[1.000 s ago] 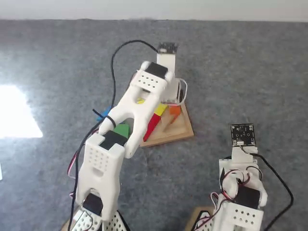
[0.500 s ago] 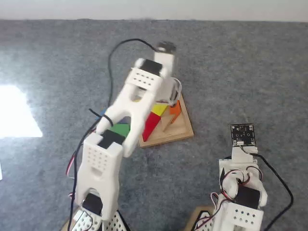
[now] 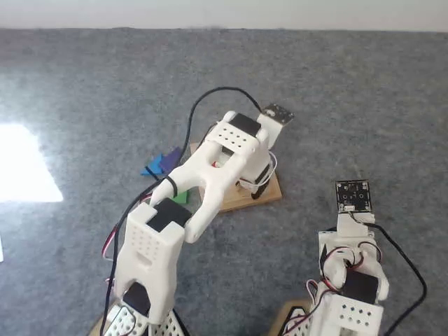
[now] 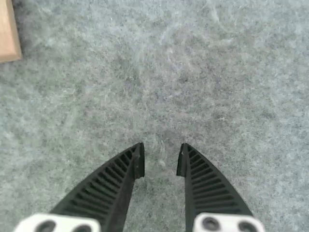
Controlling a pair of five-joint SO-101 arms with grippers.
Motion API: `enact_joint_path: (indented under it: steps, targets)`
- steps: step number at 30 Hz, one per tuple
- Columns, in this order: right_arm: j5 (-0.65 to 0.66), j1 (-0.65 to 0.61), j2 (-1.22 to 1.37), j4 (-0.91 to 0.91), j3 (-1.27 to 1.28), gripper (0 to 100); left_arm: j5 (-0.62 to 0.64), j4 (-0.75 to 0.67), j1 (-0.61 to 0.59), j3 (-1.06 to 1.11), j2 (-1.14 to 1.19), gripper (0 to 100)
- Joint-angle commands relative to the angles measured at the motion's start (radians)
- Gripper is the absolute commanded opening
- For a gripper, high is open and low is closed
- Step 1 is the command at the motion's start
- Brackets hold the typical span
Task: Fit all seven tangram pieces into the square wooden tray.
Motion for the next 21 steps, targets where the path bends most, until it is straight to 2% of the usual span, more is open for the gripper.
enact_joint_path:
  steps: [1, 9, 17, 21]
  targets:
    - [0.009, -0.008, -0.008, -0.007, 0.017, 13.7, -0.061, -0.051, 0.032, 0.018, -0.077, 16]
    - [0.009, -0.008, -0.008, -0.007, 0.017, 13.7, -0.052, -0.048, 0.166, 0.013, -0.167, 16]
    - [0.009, -0.008, -0.008, -0.007, 0.017, 13.7, -0.04, -0.069, 0.08, 0.016, -0.08, 16]
    - [0.009, -0.008, -0.008, -0.007, 0.017, 13.7, -0.037, -0.015, 0.055, 0.018, -0.072, 16]
